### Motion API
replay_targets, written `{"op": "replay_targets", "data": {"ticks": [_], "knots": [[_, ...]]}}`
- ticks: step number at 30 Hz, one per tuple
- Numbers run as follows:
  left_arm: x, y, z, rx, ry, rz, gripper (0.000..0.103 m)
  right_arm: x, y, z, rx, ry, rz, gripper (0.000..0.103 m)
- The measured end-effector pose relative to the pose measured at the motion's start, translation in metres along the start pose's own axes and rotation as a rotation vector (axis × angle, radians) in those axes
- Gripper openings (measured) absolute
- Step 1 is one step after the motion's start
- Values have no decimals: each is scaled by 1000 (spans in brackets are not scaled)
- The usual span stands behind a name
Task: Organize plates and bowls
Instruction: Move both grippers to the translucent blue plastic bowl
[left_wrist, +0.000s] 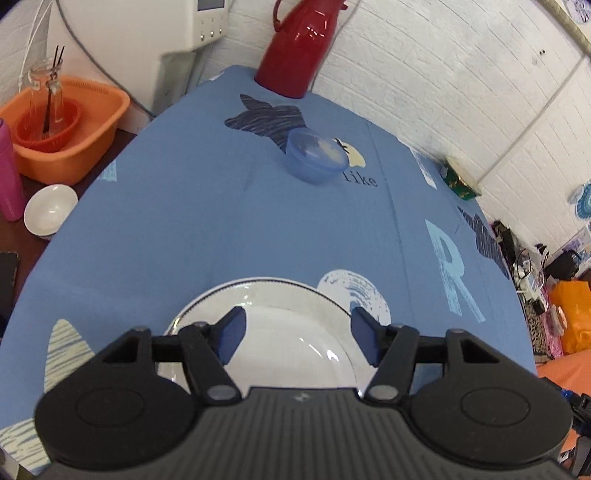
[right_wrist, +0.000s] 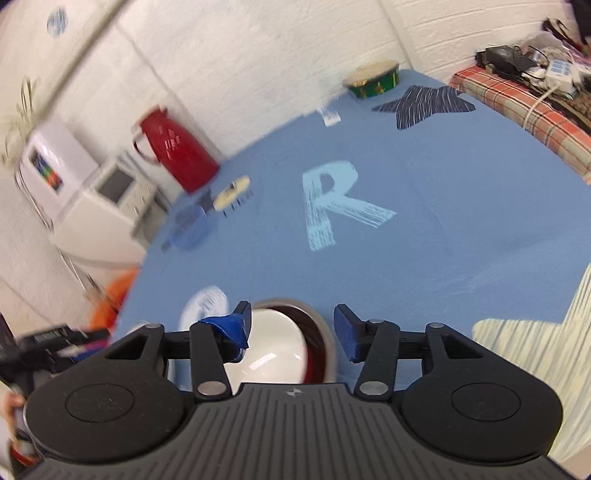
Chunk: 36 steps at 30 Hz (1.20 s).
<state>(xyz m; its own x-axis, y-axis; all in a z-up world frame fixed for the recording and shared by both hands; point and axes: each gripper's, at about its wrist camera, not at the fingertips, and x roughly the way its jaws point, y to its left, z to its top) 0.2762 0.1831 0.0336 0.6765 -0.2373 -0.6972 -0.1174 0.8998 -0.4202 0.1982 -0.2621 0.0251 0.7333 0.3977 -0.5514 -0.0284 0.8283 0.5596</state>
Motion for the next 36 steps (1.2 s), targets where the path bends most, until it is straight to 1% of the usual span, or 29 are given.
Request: {"op": "replay_targets", "data": {"ticks": [2, 4, 5, 6, 7, 8, 9, 11, 12, 14, 17, 18, 20, 23, 25, 28, 31, 33, 36], "knots": [[1, 4, 3, -12, -22, -6, 63, -7, 1, -16, 77, -97, 49, 37], [6, 6, 5, -23, -37, -7, 63, -9, 6, -30, 162, -200, 74, 38], [8, 7, 6, -26, -39, -10, 63, -4, 10, -33, 167, -212, 90, 38], [10, 9, 7, -20, -35, -15, 63, 4, 16, -31, 132, -173, 101, 38], [13, 10, 9, -12, -28, -20, 63, 13, 23, -27, 85, -122, 90, 38], [16, 11, 12, -8, -23, -20, 63, 19, 28, -25, 55, -98, 61, 39], [18, 14, 15, -4, -24, -17, 63, 25, 32, -23, 46, -94, 37, 39], [22, 18, 25, 1, -30, -17, 63, 40, 37, -16, 36, -59, 30, 39], [25, 19, 32, 1, -30, -18, 63, 51, 45, -8, 18, -22, 31, 39], [33, 22, 55, -4, -27, -23, 63, 75, 65, 8, -63, 61, 47, 40], [51, 20, 97, 3, -52, -9, 63, 130, 105, 36, -171, 178, 77, 40], [61, 19, 111, 2, -52, -4, 64, 150, 118, 42, -189, 198, 60, 40], [88, 17, 140, -11, -24, -23, 64, 199, 143, 60, -231, 243, 43, 41], [132, 18, 168, -70, 30, -33, 64, 270, 163, 84, -224, 284, 29, 41], [156, 21, 178, -98, 41, -28, 64, 311, 170, 94, -196, 297, 27, 41], [186, 25, 185, -100, 50, 18, 64, 354, 184, 97, -227, 336, 17, 40], [208, 28, 190, -87, 43, 73, 64, 380, 195, 96, -316, 330, -40, 40], [218, 26, 192, -57, 35, 94, 64, 393, 201, 95, -365, 330, -73, 40], [229, 23, 193, -20, 34, 133, 64, 409, 204, 93, -413, 358, -115, 40]]}}
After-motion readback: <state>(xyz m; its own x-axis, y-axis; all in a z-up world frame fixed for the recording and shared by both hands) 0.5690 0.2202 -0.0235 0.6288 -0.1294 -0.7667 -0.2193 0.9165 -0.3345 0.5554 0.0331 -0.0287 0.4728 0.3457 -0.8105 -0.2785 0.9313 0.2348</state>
